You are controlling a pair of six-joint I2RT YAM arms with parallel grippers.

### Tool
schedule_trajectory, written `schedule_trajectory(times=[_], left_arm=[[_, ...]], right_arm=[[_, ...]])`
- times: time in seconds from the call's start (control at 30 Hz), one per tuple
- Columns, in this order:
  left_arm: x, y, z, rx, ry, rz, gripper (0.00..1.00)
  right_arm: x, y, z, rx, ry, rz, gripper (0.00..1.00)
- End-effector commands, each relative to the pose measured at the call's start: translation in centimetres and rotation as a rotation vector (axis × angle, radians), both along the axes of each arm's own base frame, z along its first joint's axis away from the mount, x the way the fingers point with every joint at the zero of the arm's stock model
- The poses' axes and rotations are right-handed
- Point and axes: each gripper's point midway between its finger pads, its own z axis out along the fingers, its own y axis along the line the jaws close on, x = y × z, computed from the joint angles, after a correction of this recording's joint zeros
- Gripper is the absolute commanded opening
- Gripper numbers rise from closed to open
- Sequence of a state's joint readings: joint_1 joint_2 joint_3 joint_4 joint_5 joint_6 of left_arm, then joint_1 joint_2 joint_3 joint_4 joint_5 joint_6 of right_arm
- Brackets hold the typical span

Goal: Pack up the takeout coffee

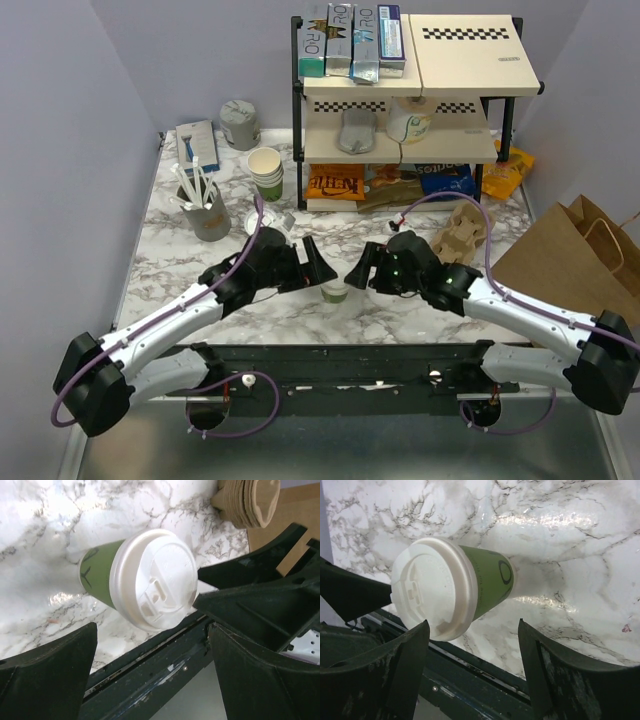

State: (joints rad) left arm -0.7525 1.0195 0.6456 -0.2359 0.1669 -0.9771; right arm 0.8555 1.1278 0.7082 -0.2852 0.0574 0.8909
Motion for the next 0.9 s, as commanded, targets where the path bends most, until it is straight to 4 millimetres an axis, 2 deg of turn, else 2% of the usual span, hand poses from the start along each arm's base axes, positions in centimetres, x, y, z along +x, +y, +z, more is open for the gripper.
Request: schedule_trajectory(times=[0.0, 0.07, 0.1, 0.17, 0.2, 0.3, 0.5, 0.57, 0.7, 0.87], left_arm=[[2.2, 0.5, 1.3, 0.039, -0.042, 0.017, 0.99], [3.1, 0.8, 0.4, 0.069, -0.021, 0.019, 0.99], [3.9, 1.0, 0.6, 0.055, -0.022, 0.029, 0.99], [4.8, 0.9, 0.2, 0.047, -0.019, 0.027, 0.99], [5.6, 0.8, 0.6, 0.020, -0.027, 0.024, 0.99], [6.3, 0.3, 0.2, 0.031, -0.022, -0.006, 0.98], [5.1, -0.5, -1.1, -0.023, 0.003, -0.060, 0.94], [4.9, -0.6, -1.6, -0.028, 0.011, -0.062, 0.93], [4.9, -0.7, -2.5, -0.035, 0.029, -0.065, 0.87], [4.7, -1.1, -3.2, -0.051, 0.060, -0.071, 0.81]], right_arm=[[-0.5, 0.8, 1.1, 0.077, -0.005, 0.024, 0.80], [-1.1, 1.3, 1.5, 0.110, 0.017, 0.052, 0.79], [-1.3, 1.4, 1.5, 0.127, 0.034, 0.049, 0.79], [-2.1, 1.8, 0.8, 0.153, 0.072, 0.069, 0.77], [-2.4, 2.1, 0.7, 0.184, 0.104, 0.057, 0.76], [-2.6, 2.9, 0.2, 0.254, 0.145, 0.035, 0.73], [-2.1, 3.5, 0.0, 0.288, 0.144, -0.018, 0.68], [-1.8, 3.8, 0.5, 0.322, 0.125, -0.020, 0.67], [-2.2, 4.0, 0.7, 0.333, 0.132, 0.001, 0.66], [-1.9, 3.9, -0.1, 0.329, 0.158, -0.045, 0.63]])
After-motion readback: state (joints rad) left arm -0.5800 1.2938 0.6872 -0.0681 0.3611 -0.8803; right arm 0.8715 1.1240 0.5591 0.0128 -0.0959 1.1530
